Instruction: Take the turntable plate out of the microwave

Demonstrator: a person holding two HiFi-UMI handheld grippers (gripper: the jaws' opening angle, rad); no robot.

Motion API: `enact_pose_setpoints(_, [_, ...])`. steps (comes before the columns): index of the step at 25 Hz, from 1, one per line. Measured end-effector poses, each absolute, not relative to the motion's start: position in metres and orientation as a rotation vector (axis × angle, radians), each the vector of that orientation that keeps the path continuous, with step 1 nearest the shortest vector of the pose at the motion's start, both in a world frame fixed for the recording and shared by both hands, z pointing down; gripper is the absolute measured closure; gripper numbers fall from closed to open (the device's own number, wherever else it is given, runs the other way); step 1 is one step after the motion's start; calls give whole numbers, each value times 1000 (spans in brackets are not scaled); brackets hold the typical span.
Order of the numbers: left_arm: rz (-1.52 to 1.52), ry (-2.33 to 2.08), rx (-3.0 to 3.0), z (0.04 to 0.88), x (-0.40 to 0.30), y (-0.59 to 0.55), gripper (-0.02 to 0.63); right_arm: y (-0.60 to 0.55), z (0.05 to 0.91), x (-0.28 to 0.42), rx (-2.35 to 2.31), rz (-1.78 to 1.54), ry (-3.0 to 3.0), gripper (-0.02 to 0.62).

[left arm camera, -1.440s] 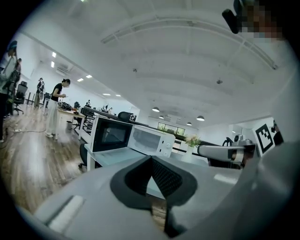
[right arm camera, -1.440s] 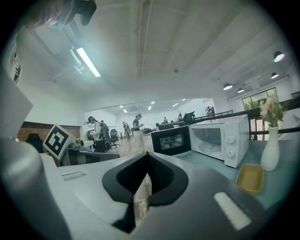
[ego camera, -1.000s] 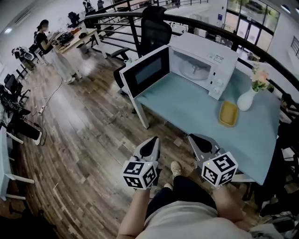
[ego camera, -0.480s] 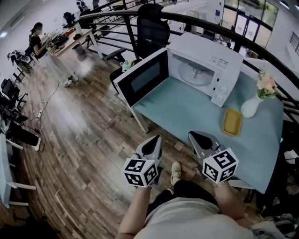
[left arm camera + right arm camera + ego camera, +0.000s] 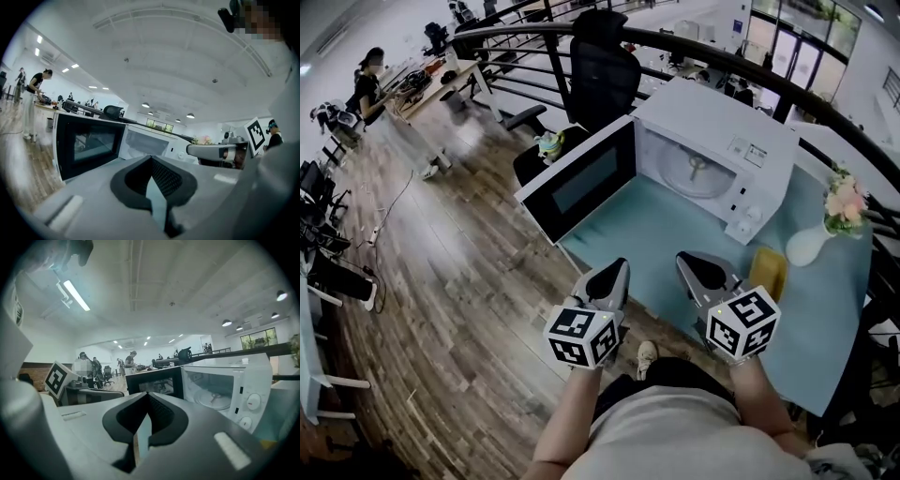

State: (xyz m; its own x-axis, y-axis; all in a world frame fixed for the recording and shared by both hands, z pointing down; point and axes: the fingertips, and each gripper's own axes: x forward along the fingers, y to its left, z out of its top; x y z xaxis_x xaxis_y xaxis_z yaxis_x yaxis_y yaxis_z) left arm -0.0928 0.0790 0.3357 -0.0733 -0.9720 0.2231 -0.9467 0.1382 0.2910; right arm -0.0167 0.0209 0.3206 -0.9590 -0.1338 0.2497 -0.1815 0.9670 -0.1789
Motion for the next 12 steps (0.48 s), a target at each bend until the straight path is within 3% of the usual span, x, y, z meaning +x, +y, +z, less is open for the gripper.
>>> enact_pose_setpoints(12, [71, -1891, 2025, 350, -67, 4, 606, -34, 338, -4, 392, 366, -2844, 572])
